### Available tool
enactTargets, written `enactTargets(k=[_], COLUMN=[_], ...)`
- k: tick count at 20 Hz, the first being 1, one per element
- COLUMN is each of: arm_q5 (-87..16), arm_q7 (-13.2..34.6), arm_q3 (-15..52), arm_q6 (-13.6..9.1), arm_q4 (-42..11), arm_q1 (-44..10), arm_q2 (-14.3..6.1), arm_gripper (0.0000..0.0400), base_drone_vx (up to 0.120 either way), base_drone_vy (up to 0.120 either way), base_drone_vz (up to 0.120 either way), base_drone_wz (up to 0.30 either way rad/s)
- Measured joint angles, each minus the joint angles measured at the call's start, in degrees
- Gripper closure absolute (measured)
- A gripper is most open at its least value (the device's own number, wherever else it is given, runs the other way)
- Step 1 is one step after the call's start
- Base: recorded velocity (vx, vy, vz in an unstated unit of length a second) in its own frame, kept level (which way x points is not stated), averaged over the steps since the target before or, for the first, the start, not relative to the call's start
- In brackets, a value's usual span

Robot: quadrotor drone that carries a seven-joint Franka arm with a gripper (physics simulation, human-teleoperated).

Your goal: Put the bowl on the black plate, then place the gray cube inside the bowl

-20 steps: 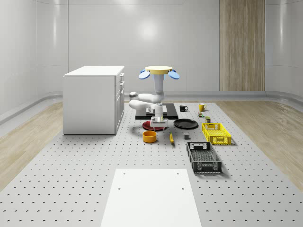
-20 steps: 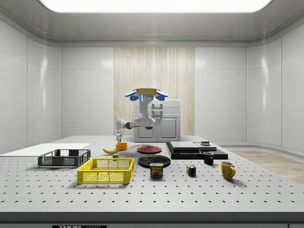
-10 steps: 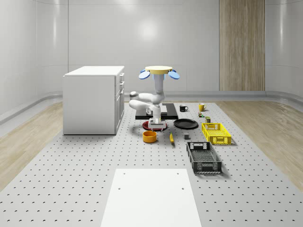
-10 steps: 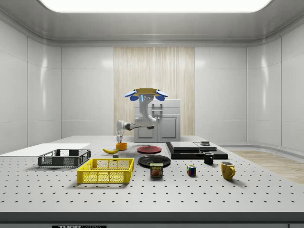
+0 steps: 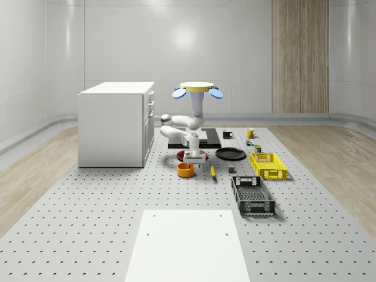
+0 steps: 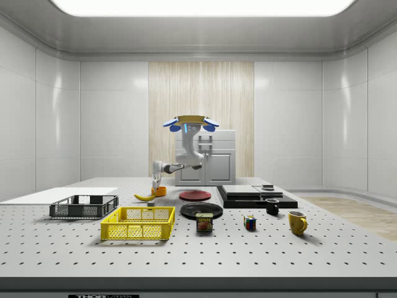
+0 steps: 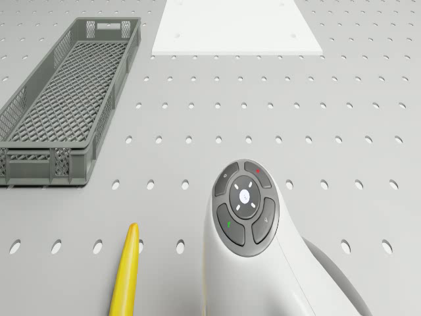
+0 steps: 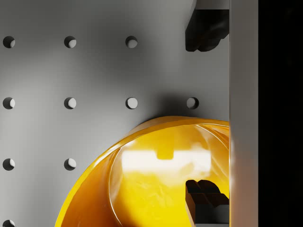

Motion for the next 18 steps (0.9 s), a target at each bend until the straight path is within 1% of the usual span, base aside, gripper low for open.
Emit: enactTargets(k=[7, 18], arm_q5=[-1.1, -1.5], arm_q7=[-1.3, -1.4], arm_q3=[-1.2, -1.6], arm_q6=[0.7, 0.6], arm_q4=[0.7, 0.8], arm_q1=[0.8, 0.9], arm_q2=[-0.1, 0.1], arm_gripper=[0.0, 0.0], base_drone_vx=[0.0, 0.0], base_drone_vy=[0.0, 0.0], base_drone_vz=[0.0, 0.0], base_drone_wz=[0.0, 0.0])
